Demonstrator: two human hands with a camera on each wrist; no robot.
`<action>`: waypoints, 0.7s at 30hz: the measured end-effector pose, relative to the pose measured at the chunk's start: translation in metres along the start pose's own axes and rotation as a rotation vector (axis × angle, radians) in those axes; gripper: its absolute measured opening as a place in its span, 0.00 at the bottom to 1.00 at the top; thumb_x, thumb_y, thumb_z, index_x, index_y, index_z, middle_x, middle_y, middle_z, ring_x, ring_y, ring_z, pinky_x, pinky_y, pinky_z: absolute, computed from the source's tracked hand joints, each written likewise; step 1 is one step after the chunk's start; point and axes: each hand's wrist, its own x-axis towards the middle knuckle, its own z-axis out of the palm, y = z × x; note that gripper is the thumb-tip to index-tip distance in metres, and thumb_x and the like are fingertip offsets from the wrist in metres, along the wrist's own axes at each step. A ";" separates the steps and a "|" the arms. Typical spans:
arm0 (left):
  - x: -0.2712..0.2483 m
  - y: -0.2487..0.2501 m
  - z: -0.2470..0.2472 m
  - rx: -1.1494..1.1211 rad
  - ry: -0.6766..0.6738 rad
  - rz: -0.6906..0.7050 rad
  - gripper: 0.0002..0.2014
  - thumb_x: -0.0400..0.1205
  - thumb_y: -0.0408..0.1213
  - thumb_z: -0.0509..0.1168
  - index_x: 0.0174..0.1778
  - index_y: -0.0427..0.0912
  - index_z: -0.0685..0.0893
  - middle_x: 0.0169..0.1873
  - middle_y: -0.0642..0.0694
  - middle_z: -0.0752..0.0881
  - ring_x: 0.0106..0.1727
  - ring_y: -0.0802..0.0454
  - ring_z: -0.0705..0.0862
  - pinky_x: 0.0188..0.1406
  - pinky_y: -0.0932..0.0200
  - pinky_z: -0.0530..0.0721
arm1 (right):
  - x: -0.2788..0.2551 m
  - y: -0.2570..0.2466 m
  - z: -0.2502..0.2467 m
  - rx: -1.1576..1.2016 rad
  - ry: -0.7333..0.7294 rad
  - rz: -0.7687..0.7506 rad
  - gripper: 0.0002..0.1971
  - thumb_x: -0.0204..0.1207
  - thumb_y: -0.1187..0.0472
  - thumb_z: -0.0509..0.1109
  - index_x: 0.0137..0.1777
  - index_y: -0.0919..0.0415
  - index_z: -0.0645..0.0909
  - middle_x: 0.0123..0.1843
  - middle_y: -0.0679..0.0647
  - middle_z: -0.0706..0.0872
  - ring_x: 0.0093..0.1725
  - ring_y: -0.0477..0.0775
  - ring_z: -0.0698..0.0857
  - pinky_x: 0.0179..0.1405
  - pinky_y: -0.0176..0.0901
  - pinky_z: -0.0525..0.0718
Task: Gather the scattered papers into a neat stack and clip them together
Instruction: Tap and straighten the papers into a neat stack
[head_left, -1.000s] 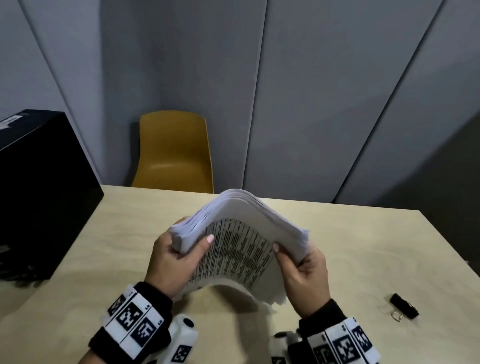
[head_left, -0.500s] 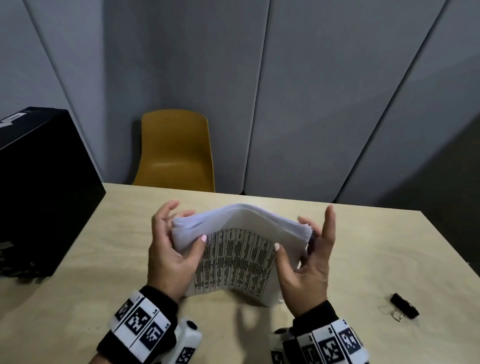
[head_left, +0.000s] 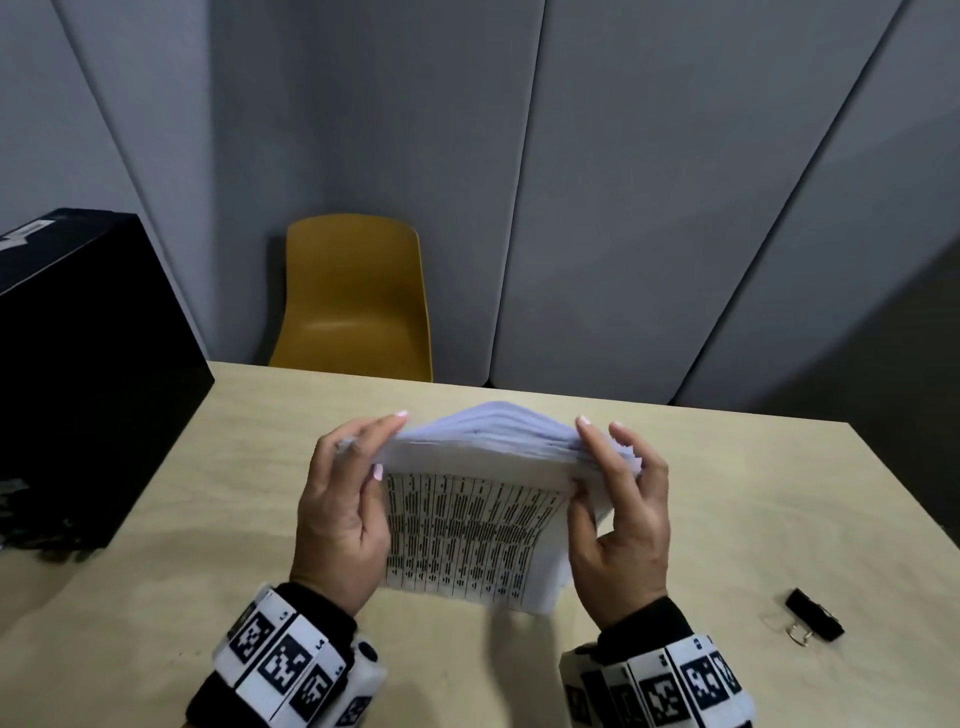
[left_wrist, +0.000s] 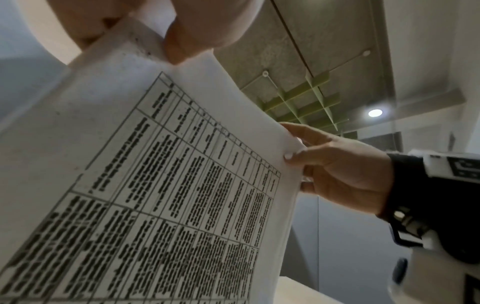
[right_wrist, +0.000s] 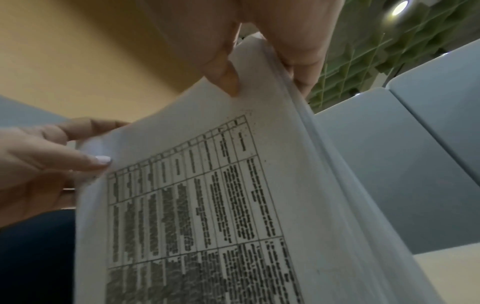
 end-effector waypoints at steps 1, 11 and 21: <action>0.000 0.000 -0.001 -0.039 0.028 -0.058 0.27 0.76 0.25 0.59 0.70 0.50 0.71 0.53 0.43 0.82 0.56 0.74 0.77 0.58 0.84 0.70 | 0.000 0.002 -0.001 0.039 0.013 0.013 0.32 0.69 0.70 0.61 0.73 0.46 0.69 0.58 0.55 0.80 0.59 0.47 0.80 0.63 0.26 0.72; -0.006 -0.012 0.017 -0.405 -0.094 -0.597 0.09 0.68 0.49 0.71 0.38 0.49 0.85 0.32 0.52 0.90 0.40 0.55 0.88 0.41 0.60 0.85 | -0.002 0.016 0.012 0.423 -0.206 0.414 0.22 0.68 0.66 0.67 0.44 0.33 0.86 0.40 0.30 0.89 0.41 0.30 0.85 0.43 0.26 0.81; 0.010 0.015 0.011 -0.645 0.156 -0.614 0.35 0.57 0.65 0.69 0.60 0.60 0.71 0.53 0.51 0.84 0.50 0.53 0.84 0.49 0.56 0.84 | 0.009 -0.006 0.007 0.510 0.075 0.533 0.36 0.58 0.35 0.66 0.67 0.48 0.73 0.59 0.38 0.81 0.56 0.34 0.81 0.55 0.27 0.77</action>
